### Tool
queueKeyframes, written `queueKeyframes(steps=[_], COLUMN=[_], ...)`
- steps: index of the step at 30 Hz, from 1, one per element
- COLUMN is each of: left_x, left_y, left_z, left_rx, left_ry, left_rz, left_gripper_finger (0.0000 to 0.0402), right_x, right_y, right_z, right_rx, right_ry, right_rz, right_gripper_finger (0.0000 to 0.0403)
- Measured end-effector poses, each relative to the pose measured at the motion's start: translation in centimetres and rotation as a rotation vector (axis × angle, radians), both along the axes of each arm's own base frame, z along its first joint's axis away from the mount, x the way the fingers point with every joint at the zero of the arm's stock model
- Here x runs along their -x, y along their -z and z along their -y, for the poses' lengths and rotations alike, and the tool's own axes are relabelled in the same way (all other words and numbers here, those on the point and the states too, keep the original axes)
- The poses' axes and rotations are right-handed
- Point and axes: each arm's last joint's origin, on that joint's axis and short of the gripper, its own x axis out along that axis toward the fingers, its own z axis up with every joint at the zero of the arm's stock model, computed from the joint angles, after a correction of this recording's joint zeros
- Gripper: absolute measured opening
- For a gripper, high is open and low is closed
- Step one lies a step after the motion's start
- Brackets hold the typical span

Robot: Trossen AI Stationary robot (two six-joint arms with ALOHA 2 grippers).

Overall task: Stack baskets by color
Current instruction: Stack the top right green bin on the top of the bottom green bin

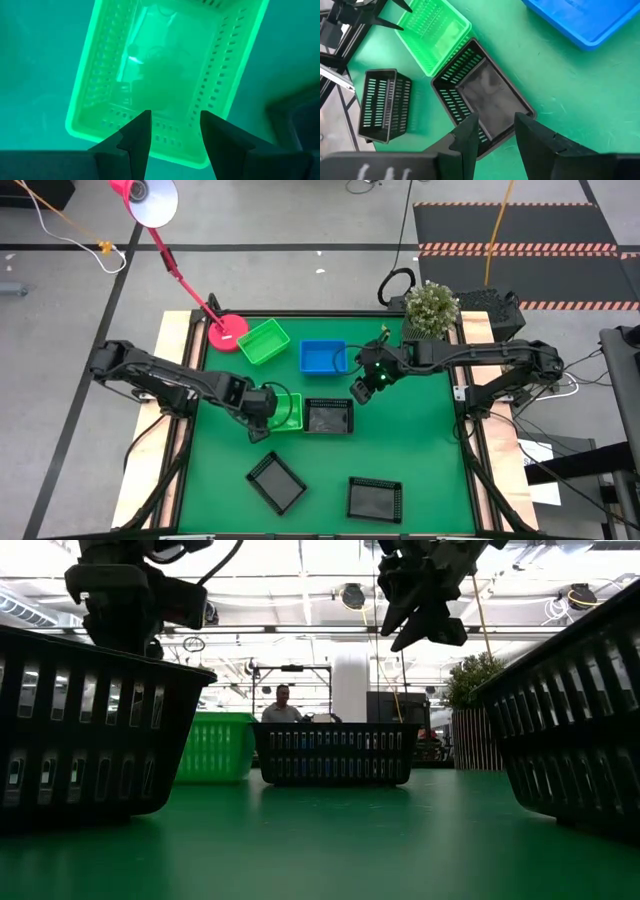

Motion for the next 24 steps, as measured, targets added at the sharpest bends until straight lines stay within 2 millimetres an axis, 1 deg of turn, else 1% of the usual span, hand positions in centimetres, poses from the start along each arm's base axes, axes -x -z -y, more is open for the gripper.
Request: queueKeyframes(steps=[5, 15, 19, 24], left_x=[0.3, 0.4, 0.8, 1.4], left_y=[0.3, 0.4, 0.5, 1.5], left_z=[0.0, 0.0, -0.1, -0.1], left_rx=[-0.018, -0.050, -0.062, -0.051], left_ry=[0.089, 0.239, 0.282, 0.301], left_rz=[-0.053, -0.065, -0.107, -0.137], left_gripper_finger=[0.0170, 0.0170, 0.0170, 0.0170], right_x=[0.0, -0.1, -0.1, -0.1], right_y=[0.0, 0.0, 0.0, 0.0], right_z=[-0.2, -0.9, -1.1, -1.1], right_rx=[-0.003, -0.003, -0.004, -0.003], right_ry=[-0.008, -0.030, -0.038, -0.038], right_rz=[0.000, 0.000, 0.000, 0.000], right_gripper_finger=[0.0118, 0.0118, 0.0118, 0.0118])
